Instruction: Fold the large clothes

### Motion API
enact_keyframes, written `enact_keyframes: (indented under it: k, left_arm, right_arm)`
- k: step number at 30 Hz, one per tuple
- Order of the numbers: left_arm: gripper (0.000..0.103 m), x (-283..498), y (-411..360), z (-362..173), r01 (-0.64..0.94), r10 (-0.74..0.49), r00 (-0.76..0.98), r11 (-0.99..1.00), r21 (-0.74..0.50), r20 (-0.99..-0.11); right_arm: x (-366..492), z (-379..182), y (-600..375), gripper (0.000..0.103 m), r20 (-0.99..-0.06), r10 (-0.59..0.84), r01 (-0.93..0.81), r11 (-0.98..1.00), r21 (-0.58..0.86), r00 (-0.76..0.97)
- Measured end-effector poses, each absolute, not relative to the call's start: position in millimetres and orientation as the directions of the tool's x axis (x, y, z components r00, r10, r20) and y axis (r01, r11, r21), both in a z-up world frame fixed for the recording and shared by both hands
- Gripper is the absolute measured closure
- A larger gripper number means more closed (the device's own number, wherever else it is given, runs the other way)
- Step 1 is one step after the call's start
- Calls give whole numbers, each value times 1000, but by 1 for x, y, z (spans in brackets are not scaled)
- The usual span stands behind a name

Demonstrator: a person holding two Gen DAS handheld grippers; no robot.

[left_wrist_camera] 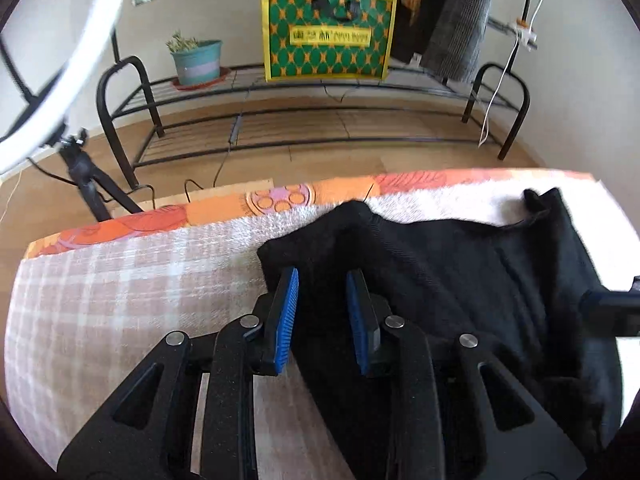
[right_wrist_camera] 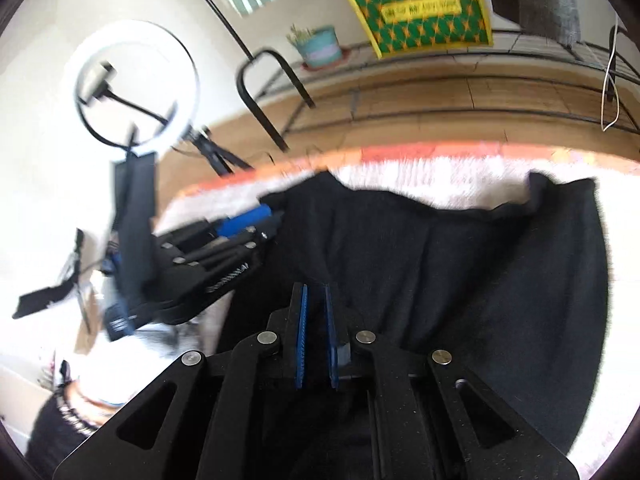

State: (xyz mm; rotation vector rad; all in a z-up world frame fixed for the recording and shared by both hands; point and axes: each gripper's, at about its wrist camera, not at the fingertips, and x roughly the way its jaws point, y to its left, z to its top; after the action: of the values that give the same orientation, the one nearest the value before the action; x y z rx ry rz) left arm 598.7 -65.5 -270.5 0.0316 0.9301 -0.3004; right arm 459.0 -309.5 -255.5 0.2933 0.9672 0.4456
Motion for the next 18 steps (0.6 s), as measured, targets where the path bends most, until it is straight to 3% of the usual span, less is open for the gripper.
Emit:
enact_keyframes:
  k: [5, 8, 14, 18]
  left_arm:
    - [79, 546, -56, -218, 312, -294, 571, 941, -129, -766]
    - [78, 503, -50, -184, 342, -329, 567, 928, -147, -755]
    - [77, 409, -40, -125, 383, -391, 548, 903, -194, -739]
    - [69, 346, -36, -96, 415, -429, 525, 883, -220, -735]
  right_arm:
    - [413, -205, -331, 90, -690, 472, -236, 879, 414, 549]
    - [374, -178, -342, 81, -679, 435, -237, 898, 370, 591]
    - [281, -142, -367, 80, -666, 390, -209, 918, 338, 636]
    - [224, -125, -376, 80, -657, 376, -191, 922, 337, 653]
